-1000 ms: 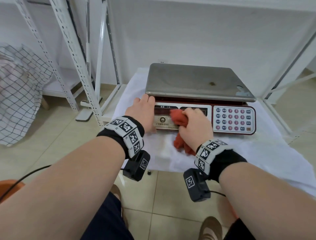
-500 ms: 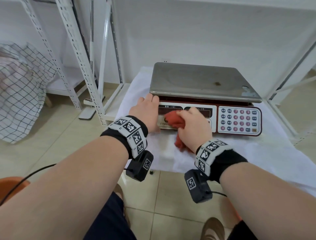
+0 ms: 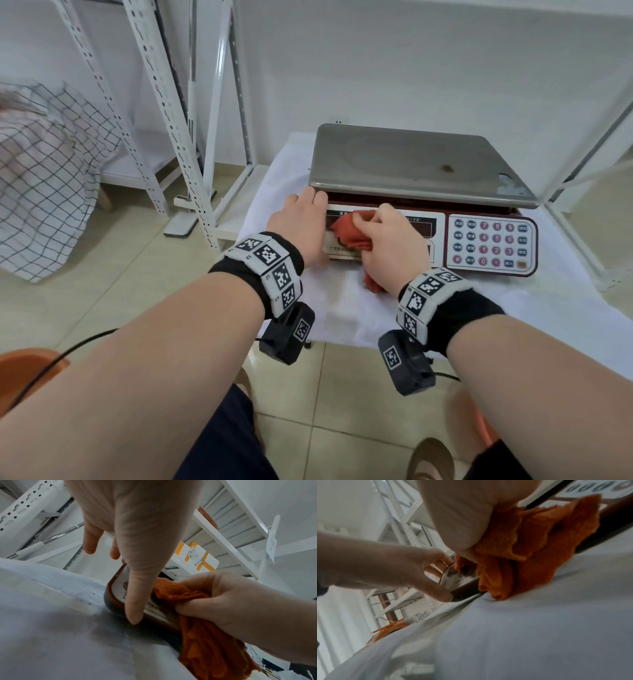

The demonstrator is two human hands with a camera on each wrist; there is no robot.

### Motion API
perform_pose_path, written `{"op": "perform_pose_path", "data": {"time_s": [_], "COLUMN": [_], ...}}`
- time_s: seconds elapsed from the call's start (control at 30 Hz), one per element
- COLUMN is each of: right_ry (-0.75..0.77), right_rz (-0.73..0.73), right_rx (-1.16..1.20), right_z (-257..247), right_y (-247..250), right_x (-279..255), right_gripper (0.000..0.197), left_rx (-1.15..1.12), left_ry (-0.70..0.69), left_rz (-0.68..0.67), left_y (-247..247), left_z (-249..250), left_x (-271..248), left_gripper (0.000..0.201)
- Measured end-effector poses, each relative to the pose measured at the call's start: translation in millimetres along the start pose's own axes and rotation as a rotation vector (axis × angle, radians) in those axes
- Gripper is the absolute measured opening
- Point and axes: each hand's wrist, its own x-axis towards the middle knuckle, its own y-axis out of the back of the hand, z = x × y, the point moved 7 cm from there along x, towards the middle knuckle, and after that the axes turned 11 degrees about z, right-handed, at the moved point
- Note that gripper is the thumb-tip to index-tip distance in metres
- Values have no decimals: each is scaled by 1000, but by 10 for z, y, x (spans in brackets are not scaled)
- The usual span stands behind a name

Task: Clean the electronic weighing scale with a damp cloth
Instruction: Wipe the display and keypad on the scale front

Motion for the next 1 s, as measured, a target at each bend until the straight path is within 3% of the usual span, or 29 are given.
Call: {"op": "perform_pose_path", "data": {"time_s": [0.1,0.3,0.5,0.73,0.93,1.0], "right_ry": [28,-204,60,-139,66,47], "right_rz": [-58,77,-69,64,-110,-112], "right_rx": [-25,-33,-9,-21,-20,-4], "right_z": [73,218,-126,112,-171,-118], "right_y": [70,135,-54,65,-63,-17], "right_x": [70,181,122,222,55,108], "right_gripper": [41,33,36,34,41,40], "left_rx": [-5,-19,-26,-32,-36,-44], "left_ry": [-1,-3,0,-3,-3,-7], "left_rz": [-1,4,15,27,26,20], "left_y": [0,-13,-11,-22,-35,-28], "left_z": [-5,-20,-39,-42,-58,-57], "left_x": [-2,9,-3,-6,-13,-20], "left_gripper": [78,81,80,84,85,85]}}
